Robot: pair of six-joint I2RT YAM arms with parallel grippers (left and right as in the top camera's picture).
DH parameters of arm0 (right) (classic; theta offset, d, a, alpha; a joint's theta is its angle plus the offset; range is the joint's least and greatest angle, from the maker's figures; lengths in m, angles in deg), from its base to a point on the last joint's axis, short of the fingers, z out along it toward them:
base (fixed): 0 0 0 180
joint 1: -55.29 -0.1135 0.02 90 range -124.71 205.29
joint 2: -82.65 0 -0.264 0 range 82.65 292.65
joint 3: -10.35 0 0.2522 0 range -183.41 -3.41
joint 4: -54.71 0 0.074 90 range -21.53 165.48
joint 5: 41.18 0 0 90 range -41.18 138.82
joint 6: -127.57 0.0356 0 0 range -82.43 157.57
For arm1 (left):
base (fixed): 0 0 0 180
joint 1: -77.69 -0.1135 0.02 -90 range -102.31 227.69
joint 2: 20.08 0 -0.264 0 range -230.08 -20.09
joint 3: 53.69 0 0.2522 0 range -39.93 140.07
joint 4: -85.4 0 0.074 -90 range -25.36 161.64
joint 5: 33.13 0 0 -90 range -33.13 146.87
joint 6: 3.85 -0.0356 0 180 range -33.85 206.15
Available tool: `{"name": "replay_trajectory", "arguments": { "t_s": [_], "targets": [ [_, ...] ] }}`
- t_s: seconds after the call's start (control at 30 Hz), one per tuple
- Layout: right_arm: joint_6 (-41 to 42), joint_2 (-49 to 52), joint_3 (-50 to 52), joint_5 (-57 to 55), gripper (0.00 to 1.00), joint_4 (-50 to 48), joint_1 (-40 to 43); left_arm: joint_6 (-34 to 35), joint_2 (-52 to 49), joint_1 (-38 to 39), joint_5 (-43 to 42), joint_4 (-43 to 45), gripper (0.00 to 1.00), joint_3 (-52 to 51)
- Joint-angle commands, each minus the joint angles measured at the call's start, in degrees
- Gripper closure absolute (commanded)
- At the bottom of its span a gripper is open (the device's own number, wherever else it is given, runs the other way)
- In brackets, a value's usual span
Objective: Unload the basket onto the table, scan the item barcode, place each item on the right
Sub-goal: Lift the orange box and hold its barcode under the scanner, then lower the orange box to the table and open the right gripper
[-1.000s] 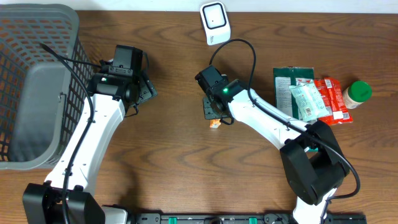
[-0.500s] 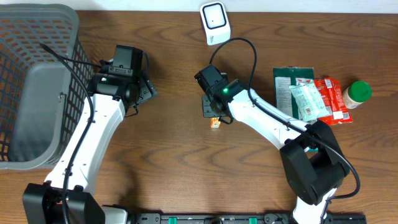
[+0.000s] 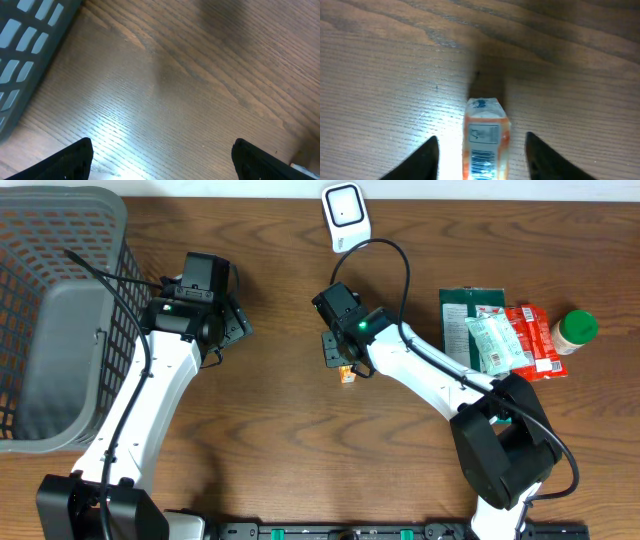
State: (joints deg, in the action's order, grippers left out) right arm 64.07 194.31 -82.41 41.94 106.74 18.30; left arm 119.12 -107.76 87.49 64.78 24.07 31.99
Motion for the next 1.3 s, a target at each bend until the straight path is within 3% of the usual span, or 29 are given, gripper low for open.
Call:
{"name": "replay_trajectory", "arguments": {
  "t_s": [0.0,0.27,0.67,0.87,1.27],
  "targets": [
    [-3.21,-0.96,-0.52,-0.11,0.43,0.17,-0.17,-0.35,-0.42,-0.2,0.72,-0.17,0.11,0.31],
    [-2.6,-2.54,-0.46,8.17,0.41,3.5,0.37,-0.37,-0.42,-0.2,0.72,-0.15,0.11,0.31],
    [0.87,-2.54,3.74,2.95,0.62,2.86,-0.13,-0.37,-0.42,-0.2,0.7,-0.15,0.11,0.31],
    [0.57,-2.6,3.63,0.44,0.89,2.99,-0.11,-0.37,-0.42,-0.2,0.72,-0.15,0.11,0.31],
    [-11.37,-8.74,2.89,-12.68,0.79,4.04,4.39,-0.35,-0.42,-0.2,0.72,-0.17,0.11,0.31]
  ]
}}
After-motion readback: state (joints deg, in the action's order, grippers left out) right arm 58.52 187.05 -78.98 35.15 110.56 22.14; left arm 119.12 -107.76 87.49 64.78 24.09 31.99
